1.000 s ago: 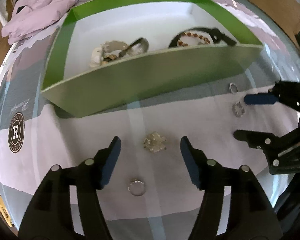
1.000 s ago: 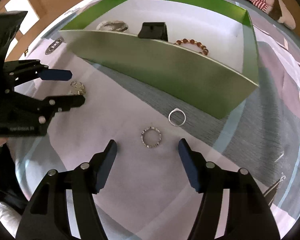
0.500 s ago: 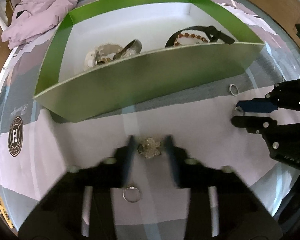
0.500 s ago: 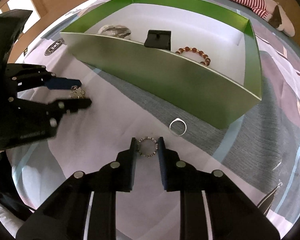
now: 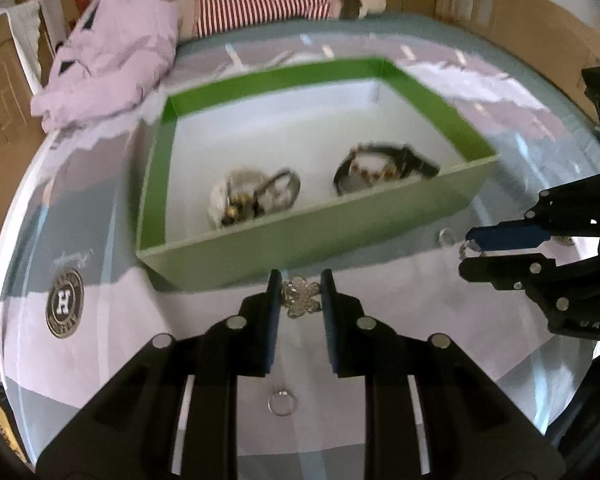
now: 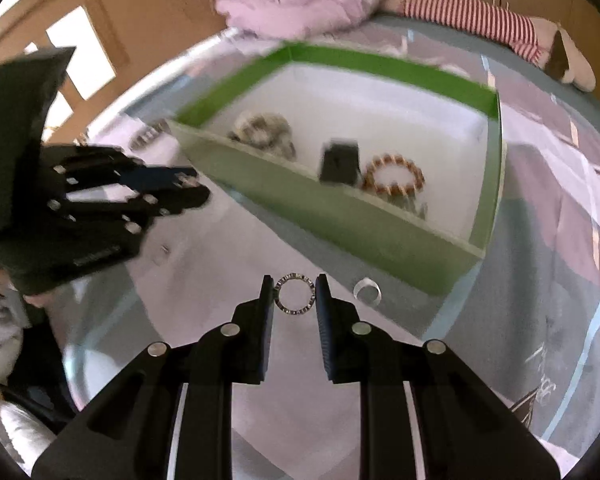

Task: Organize jewelry
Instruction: 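Carry the brooch and rhinestone ring into the green box and open both tools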

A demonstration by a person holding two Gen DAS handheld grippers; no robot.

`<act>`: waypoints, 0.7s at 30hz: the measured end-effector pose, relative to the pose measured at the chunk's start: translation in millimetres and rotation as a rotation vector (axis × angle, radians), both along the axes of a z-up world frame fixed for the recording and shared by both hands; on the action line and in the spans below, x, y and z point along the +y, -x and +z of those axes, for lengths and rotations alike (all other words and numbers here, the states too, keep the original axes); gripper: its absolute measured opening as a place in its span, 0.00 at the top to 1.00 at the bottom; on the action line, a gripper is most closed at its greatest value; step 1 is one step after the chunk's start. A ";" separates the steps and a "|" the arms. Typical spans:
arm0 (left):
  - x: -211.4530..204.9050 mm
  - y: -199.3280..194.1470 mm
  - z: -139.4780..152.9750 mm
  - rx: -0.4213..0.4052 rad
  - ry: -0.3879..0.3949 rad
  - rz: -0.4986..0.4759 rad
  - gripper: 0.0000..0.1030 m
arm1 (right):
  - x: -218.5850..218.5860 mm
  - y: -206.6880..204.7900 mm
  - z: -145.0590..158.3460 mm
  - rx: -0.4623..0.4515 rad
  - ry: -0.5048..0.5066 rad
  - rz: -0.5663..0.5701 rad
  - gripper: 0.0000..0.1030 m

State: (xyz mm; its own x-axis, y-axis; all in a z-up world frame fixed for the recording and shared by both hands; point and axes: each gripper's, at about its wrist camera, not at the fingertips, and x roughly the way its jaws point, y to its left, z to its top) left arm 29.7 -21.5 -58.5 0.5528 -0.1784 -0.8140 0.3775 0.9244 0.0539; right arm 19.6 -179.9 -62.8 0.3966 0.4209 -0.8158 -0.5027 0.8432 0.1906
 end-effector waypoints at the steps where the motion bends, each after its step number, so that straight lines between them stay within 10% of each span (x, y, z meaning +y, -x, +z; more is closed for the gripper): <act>1: 0.5 1.1 5.7 -0.025 0.011 0.002 0.81 | -1.7 1.6 7.6 -0.023 -0.032 0.002 0.80; 11: 7.6 -33.1 40.9 -0.175 0.061 0.089 0.81 | -24.9 -33.9 41.9 -0.211 -0.184 -0.234 0.80; 21: 18.6 -82.5 13.7 -0.022 0.154 0.143 0.81 | -22.0 -72.3 12.1 -0.154 -0.099 -0.363 0.67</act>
State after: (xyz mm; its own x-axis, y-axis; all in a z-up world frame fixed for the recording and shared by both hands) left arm 112.2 -2.8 -44.8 0.5989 -0.2187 -0.7704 0.2425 0.9663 -0.0857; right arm 91.9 -201.9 -50.7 0.6479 0.3046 -0.6982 -0.2049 0.9525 0.2254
